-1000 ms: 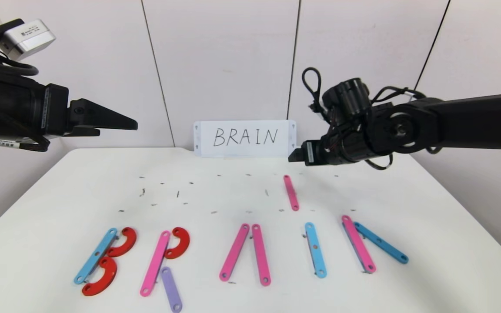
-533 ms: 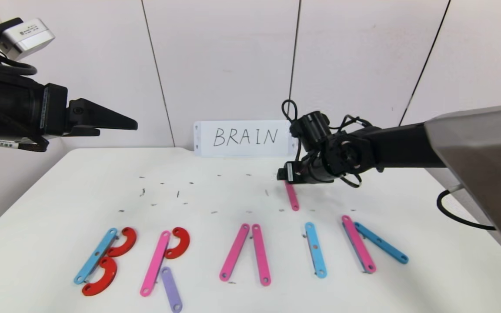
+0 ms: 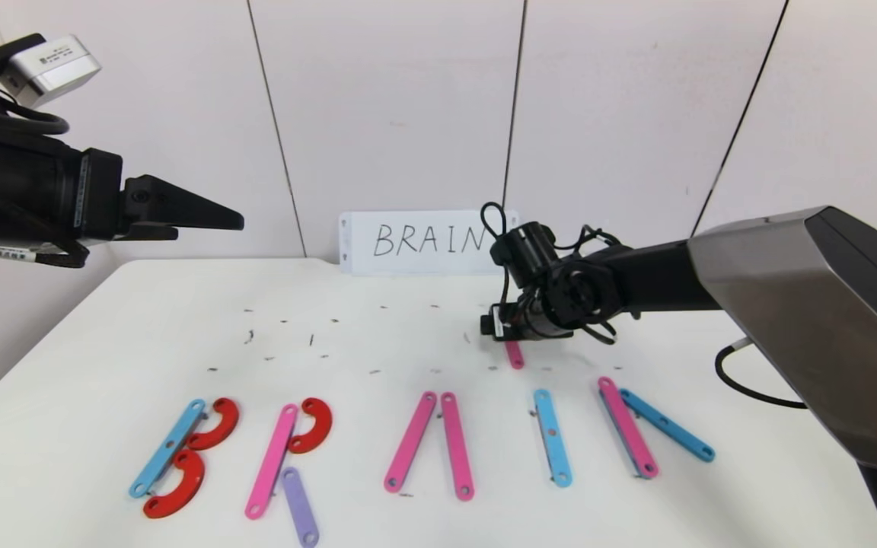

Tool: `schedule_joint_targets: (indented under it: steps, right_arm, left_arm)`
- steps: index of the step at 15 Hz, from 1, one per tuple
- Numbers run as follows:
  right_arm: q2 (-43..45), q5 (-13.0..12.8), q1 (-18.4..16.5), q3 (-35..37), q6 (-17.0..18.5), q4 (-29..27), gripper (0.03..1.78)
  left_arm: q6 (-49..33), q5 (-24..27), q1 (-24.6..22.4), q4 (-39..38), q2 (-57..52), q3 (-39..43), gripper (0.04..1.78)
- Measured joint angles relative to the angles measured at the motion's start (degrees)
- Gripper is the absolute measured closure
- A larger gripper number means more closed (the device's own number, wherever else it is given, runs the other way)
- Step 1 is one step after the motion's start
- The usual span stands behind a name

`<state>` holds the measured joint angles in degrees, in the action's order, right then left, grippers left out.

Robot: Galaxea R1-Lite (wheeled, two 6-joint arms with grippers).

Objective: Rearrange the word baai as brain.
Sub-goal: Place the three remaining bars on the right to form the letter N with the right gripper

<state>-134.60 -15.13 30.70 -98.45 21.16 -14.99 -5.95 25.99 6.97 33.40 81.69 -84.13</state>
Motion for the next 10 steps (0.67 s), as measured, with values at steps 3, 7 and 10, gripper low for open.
schedule_joint_targets:
  steps: [3, 7, 10]
  right_arm:
    - [-0.3, 0.0, 0.1, 0.0, 0.0, -0.1, 0.14]
    - [-0.5, 0.0, 0.4, 0.1, 0.0, -0.1, 0.58]
    - [-0.5, 0.1, 0.4, 0.1, 0.0, -0.2, 1.14]
  left_arm:
    - [0.0, 0.0, 0.1, 0.0, 0.0, 0.0, 0.09]
    - [0.0, 0.0, 0.1, -0.1, 0.0, 0.1, 0.09]
    - [0.1, 0.0, 0.2, -0.1, 0.0, 0.2, 0.09]
